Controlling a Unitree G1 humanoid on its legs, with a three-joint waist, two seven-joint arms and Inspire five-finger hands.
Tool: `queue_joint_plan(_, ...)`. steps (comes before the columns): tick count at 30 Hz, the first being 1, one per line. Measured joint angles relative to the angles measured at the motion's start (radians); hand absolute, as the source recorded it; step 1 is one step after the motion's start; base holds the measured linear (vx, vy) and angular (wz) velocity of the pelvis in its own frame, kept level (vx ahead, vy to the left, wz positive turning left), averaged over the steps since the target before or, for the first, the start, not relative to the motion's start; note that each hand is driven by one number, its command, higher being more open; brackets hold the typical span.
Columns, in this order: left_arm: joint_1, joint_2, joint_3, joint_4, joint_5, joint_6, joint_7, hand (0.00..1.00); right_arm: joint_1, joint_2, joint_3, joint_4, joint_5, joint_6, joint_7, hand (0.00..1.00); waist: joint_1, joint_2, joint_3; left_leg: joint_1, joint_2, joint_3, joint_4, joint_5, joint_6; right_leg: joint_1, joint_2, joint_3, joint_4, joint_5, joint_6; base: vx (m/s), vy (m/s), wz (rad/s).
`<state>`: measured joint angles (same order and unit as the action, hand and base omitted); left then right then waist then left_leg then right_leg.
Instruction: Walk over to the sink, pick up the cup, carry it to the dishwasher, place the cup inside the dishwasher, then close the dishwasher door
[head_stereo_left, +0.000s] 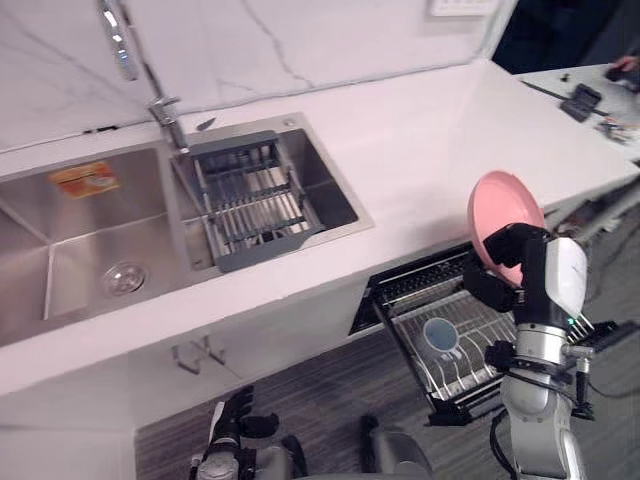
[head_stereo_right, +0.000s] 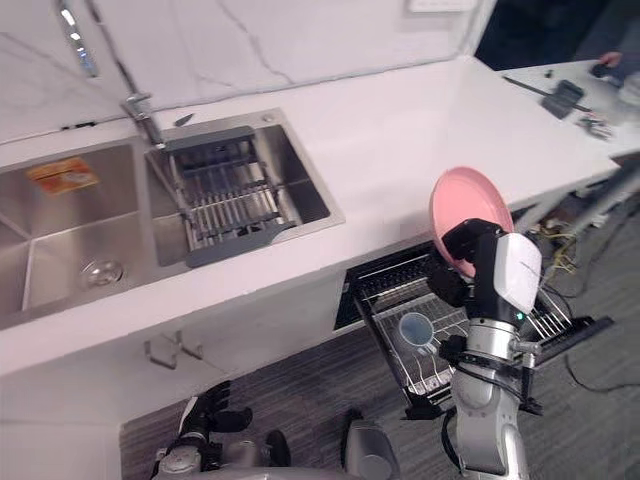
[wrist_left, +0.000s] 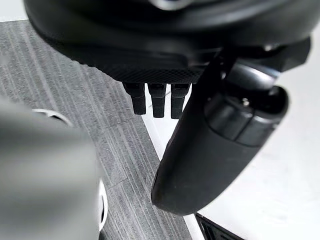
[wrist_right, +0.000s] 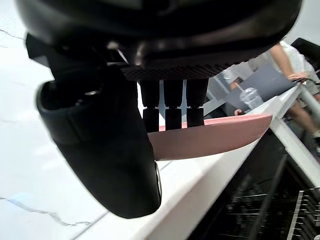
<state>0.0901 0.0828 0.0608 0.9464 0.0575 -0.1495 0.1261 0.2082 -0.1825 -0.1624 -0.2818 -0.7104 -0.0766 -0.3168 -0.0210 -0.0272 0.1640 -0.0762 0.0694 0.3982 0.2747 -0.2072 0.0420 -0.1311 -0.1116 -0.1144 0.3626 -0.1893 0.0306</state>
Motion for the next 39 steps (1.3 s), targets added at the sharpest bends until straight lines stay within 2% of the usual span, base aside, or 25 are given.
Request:
queue_joint_plan(1,-0.002,0.005,0.001,-0.002,0.000,0.000,0.000,0.90,0.000,-0.003,0.002,0.006,-0.005,-0.002,0.001,0.30,0.003,-0.005,-0.001,0.000,-0.002,0.010,0.004,-0.002,-0.006,0.020,0.001,0.000,-0.053,-0.004,0.014,0.04,-0.108,-0.48)
queue_joint_plan(2,-0.003,0.001,0.001,0.010,0.000,0.002,-0.001,0.90,0.001,-0.016,0.003,0.041,-0.020,-0.004,0.002,0.30,0.003,0.008,-0.005,0.003,0.001,-0.012,0.002,0.011,-0.015,0.041,0.019,0.006,-0.106,0.028,0.021,0.05,-0.073,-0.42)
queue_joint_plan(3,-0.001,-0.006,0.002,0.009,-0.001,0.002,-0.001,0.90,0.001,-0.022,0.003,0.073,-0.025,-0.003,0.003,0.30,0.005,0.011,-0.007,0.014,0.001,-0.056,-0.012,0.013,-0.018,0.059,0.035,0.016,-0.139,0.046,0.018,0.08,-0.102,-0.47)
queue_joint_plan(4,0.002,-0.007,-0.001,0.012,0.001,0.002,0.000,0.90,0.012,-0.021,0.002,0.109,-0.027,0.000,0.004,0.30,0.005,0.013,-0.016,0.036,0.008,-0.052,-0.044,0.023,-0.031,0.084,0.052,0.033,-0.188,0.072,0.014,0.08,-0.088,-0.43)
queue_joint_plan(7,0.004,-0.009,-0.012,0.020,0.003,0.002,-0.001,0.90,0.066,-0.020,-0.006,0.118,-0.026,0.004,0.005,0.30,0.002,0.014,-0.029,0.049,0.009,-0.041,-0.080,0.036,-0.038,0.093,0.064,0.054,-0.237,0.099,0.013,0.06,-0.037,-0.27)
queue_joint_plan(12,0.010,-0.009,-0.043,0.034,0.006,0.002,-0.001,0.90,0.137,-0.019,-0.023,0.136,-0.019,0.007,0.005,0.30,-0.009,0.027,-0.044,0.087,-0.007,-0.042,-0.120,0.044,-0.034,0.132,0.063,0.066,-0.286,0.117,0.022,0.04,0.020,-0.09)
queue_joint_plan(18,0.014,-0.013,-0.069,0.036,0.020,0.001,-0.004,0.90,0.139,-0.019,-0.033,0.241,0.023,0.008,0.006,0.30,-0.008,0.045,-0.061,0.087,-0.022,-0.053,-0.136,0.058,-0.020,0.148,0.050,0.068,-0.334,0.150,0.030,-0.03,0.044,0.01)
queue_joint_plan(22,0.014,-0.013,-0.069,0.036,0.020,-0.001,-0.017,0.90,0.119,-0.022,-0.059,0.301,0.065,0.008,0.010,0.30,-0.008,0.054,-0.054,0.079,-0.042,-0.080,-0.168,0.090,-0.015,0.134,0.042,0.058,-0.342,0.164,0.029,-0.08,0.026,0.08)
queue_joint_plan(25,0.009,-0.014,-0.070,0.019,0.020,-0.008,-0.020,0.90,0.030,-0.072,-0.088,0.368,0.111,0.010,0.010,0.30,-0.009,0.071,-0.009,0.046,-0.045,-0.082,-0.169,0.110,-0.008,0.087,0.039,0.062,-0.322,0.175,0.030,-0.15,0.011,-0.01)
queue_joint_plan(26,0.005,-0.016,-0.070,0.001,0.019,-0.011,-0.021,0.90,-0.021,-0.109,-0.099,0.394,0.136,0.016,0.009,0.30,-0.009,0.083,0.024,0.026,-0.046,-0.082,-0.169,0.122,-0.004,0.059,0.036,0.064,-0.305,0.176,0.031,-0.12,0.005,-0.01)
queue_joint_plan(30,-0.010,-0.017,-0.069,-0.023,-0.003,-0.016,-0.020,0.90,-0.142,-0.180,-0.108,0.446,0.156,0.018,0.001,0.30,-0.008,0.106,0.094,-0.024,-0.045,-0.082,-0.168,0.140,-0.010,-0.015,0.031,0.069,-0.253,0.174,0.034,-0.13,-0.010,-0.01)
queue_joint_plan(34,-0.032,-0.022,-0.073,-0.046,-0.030,-0.024,-0.018,0.90,-0.240,-0.198,-0.110,0.475,0.219,0.024,-0.028,0.30,0.012,0.106,0.147,-0.068,-0.049,-0.081,-0.168,0.160,0.001,-0.102,0.019,0.073,-0.151,0.145,0.021,-0.04,-0.017,0.02)
queue_joint_plan(39,-0.052,-0.024,-0.098,-0.054,-0.054,-0.032,-0.016,0.90,-0.324,-0.204,-0.102,0.529,0.299,0.035,-0.030,0.30,0.032,0.106,0.178,-0.093,-0.054,-0.082,-0.171,0.168,0.002,-0.160,0.010,0.073,-0.080,0.111,0.016,0.02,-0.023,0.02)
